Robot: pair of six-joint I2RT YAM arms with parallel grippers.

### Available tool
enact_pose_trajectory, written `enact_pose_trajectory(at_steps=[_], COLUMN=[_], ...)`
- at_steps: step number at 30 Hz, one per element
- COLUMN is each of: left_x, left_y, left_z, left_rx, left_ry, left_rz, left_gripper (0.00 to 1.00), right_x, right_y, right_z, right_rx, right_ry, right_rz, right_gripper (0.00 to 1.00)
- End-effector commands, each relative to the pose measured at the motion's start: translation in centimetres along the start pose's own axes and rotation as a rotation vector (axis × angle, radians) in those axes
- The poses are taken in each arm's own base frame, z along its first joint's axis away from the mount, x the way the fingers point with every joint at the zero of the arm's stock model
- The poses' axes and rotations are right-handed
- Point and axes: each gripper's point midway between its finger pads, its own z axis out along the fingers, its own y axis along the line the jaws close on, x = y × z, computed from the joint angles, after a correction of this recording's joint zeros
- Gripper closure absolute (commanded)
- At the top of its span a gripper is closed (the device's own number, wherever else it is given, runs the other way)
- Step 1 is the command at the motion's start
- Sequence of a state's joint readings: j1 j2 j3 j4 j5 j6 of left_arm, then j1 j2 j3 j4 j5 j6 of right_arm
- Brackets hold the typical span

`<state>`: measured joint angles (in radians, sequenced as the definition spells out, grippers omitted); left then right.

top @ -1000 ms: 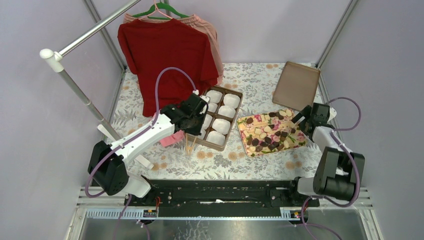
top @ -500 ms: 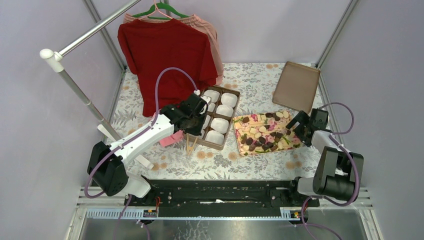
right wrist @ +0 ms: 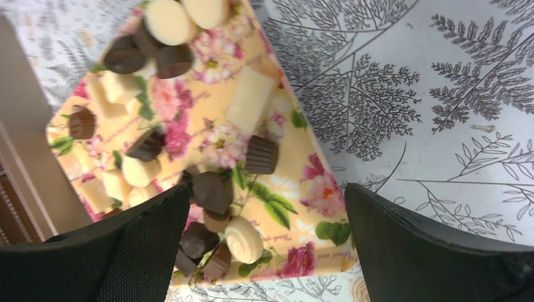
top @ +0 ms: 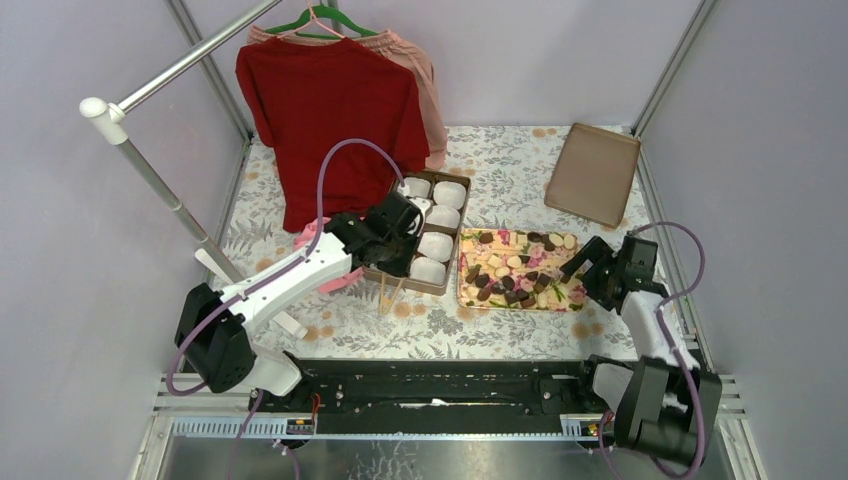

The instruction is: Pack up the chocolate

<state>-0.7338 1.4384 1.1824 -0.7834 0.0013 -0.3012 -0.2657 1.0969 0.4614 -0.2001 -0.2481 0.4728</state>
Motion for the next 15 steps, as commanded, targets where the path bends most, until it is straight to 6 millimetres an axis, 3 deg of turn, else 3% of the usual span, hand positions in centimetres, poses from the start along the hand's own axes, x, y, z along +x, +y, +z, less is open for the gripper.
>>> enact_pose_trajectory(at_steps=[1, 6, 15], left_x=[-1.7, -2.1, -2.8], left_y=[-1.8, -3.0, -6.5], left_z=[-0.2, 0.0, 0.8], left_rx=[0.044, 0.059, 0.095], left_ry=[-0.048, -0.051, -0.042], left_rz=[0.024, 0.066, 0.130], left_gripper=[1.00, 1.00, 1.00], right_x=[-2.0, -1.9, 2.0], right_y=[2.2, 7.1, 17.1], right_z=[-3.0, -5.0, -7.1], right_rx=[-0.053, -0.248, -0.626], right_ry=[-0.092, -0.102, -0.014], right_rz=[-0.038, -0.065, -0.044], right_gripper=[0.00, 0.00, 0.12])
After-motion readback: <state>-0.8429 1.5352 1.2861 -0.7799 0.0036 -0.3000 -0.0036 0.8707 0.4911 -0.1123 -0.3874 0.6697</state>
